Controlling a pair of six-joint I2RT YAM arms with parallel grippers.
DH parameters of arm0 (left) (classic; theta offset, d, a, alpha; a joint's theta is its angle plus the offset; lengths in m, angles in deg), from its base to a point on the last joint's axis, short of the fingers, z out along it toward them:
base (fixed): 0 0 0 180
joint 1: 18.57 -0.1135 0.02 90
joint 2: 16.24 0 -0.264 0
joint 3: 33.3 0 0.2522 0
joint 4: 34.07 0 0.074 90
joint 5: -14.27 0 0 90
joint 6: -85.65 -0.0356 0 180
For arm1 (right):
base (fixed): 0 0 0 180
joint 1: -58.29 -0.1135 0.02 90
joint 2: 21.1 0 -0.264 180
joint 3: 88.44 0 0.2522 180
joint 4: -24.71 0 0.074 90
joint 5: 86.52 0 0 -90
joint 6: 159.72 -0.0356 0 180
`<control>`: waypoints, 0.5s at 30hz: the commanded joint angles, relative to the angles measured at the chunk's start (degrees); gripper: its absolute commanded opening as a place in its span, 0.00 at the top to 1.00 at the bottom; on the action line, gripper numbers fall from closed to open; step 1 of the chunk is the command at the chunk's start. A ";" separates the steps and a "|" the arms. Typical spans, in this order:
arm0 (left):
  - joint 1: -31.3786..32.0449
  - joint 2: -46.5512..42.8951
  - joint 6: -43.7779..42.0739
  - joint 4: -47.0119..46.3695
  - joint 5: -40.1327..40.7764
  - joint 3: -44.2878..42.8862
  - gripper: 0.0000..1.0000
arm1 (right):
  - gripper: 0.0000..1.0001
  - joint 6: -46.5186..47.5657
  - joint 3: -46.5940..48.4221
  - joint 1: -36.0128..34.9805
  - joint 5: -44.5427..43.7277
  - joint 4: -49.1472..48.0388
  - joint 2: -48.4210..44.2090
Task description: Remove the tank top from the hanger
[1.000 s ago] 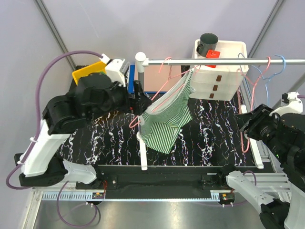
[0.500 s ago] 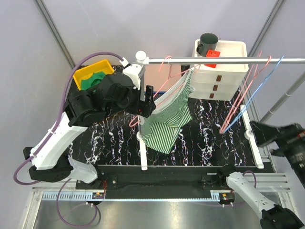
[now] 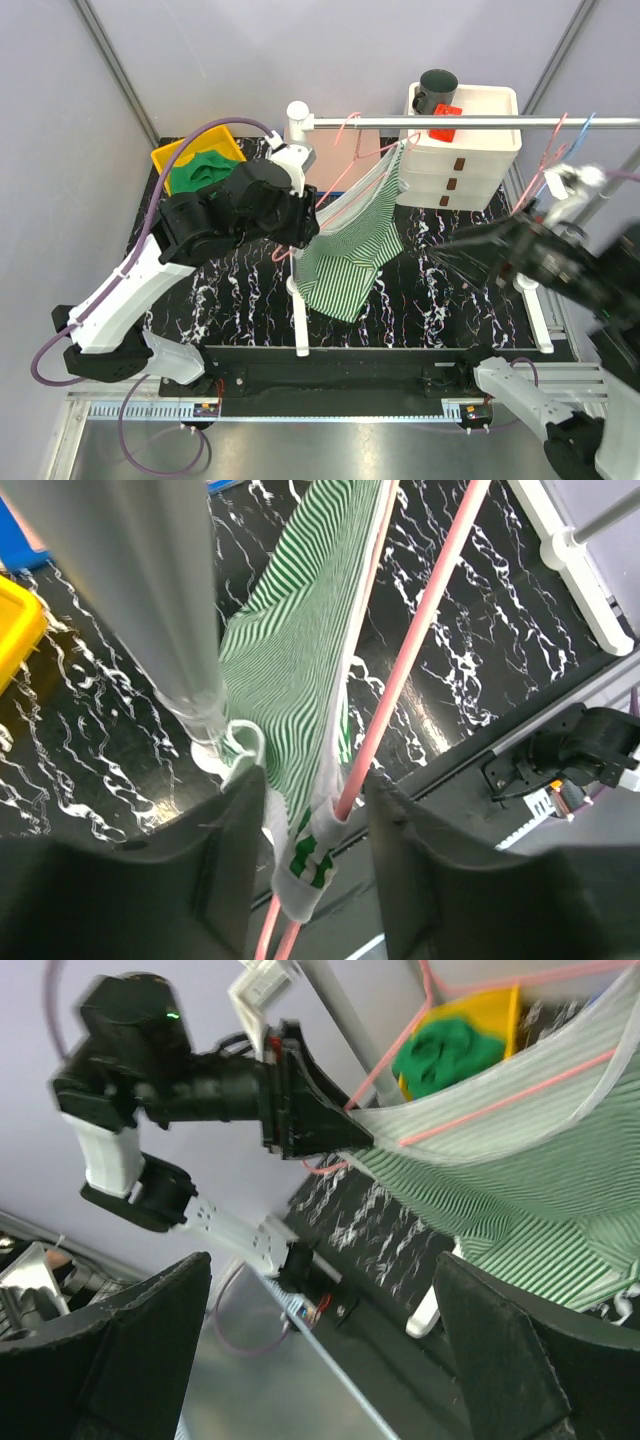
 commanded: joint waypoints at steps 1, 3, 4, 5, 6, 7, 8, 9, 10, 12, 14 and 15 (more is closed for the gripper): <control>-0.30 -1.70 0.39 -3.86 -2.78 1.84 0.64 | 0.00 -0.77 -3.92 0.12 10.32 -3.24 5.35; -0.30 -1.70 0.56 -4.22 -2.88 1.76 0.78 | 0.00 -0.68 -5.33 0.03 10.32 -4.47 5.52; -0.30 -1.88 0.74 -4.30 -2.97 1.49 0.82 | 0.00 -0.76 -6.64 0.03 10.49 -5.00 5.53; -0.30 -1.97 0.83 -4.65 -3.14 0.88 0.90 | 0.00 -0.85 -7.17 0.12 10.58 -5.70 5.61; -0.30 -2.05 0.83 -5.00 -3.32 0.53 0.93 | 0.00 -0.94 -7.70 0.12 10.67 -6.05 5.61; -0.30 -2.06 0.74 -5.70 -4.19 -0.52 0.97 | 0.00 -0.94 -8.32 0.03 10.67 -6.32 5.70; -0.30 -1.97 0.57 -5.97 -4.63 -1.23 1.00 | 0.00 -0.85 -8.58 0.03 10.41 -6.76 5.61; -0.30 -1.88 0.48 -6.06 -5.07 -2.02 1.00 | 0.00 -0.16 -8.85 0.12 10.14 -6.85 5.44; -0.30 -1.79 0.65 -6.58 -5.77 -3.24 1.00 | 0.00 0.28 -9.37 0.03 9.79 -6.85 5.35; -0.30 -1.71 0.74 -7.20 -6.74 -4.48 1.00 | 0.00 1.77 -10.60 0.03 8.83 -6.50 5.09; -0.30 -1.09 0.56 -8.26 -8.23 -6.59 1.00 | 0.00 2.22 -11.13 0.12 8.47 -5.97 5.09; -0.30 -0.57 0.56 -8.35 -8.67 -7.64 1.00 | 0.00 2.40 -11.39 0.03 8.47 -6.06 4.91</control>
